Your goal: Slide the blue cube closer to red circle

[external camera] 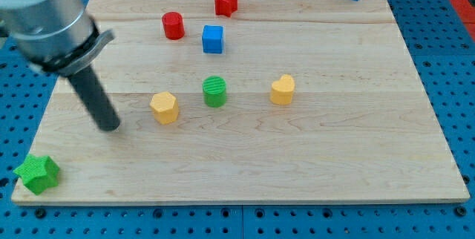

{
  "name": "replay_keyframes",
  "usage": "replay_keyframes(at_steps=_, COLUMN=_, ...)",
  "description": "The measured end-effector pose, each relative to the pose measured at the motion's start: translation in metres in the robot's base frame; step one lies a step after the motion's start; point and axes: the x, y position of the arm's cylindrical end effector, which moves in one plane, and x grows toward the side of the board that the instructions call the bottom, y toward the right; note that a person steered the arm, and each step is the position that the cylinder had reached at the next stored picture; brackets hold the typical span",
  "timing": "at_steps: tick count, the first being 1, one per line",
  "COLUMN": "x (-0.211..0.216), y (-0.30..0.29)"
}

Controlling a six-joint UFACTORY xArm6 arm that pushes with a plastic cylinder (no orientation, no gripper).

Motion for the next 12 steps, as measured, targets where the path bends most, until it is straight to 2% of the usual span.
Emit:
replay_keyframes(at_steps=1, x=-0.049, y=0.004)
replay_keyframes(at_steps=2, x=-0.07, y=0.077)
replay_keyframes(at_steps=3, x=-0.071, y=0.171)
replay_keyframes(at_steps=4, x=-0.102, y=0.214)
replay_keyframes(at_steps=6, x=-0.16, y=0.199)
replay_keyframes(at_steps=7, x=-0.167, y=0.179)
replay_keyframes(at_steps=9, x=-0.167, y=0.09)
replay_keyframes(at_steps=10, x=-0.167, y=0.069)
replay_keyframes(at_steps=11, x=-0.167, y=0.053)
replay_keyframes(at_steps=12, x=-0.157, y=0.078)
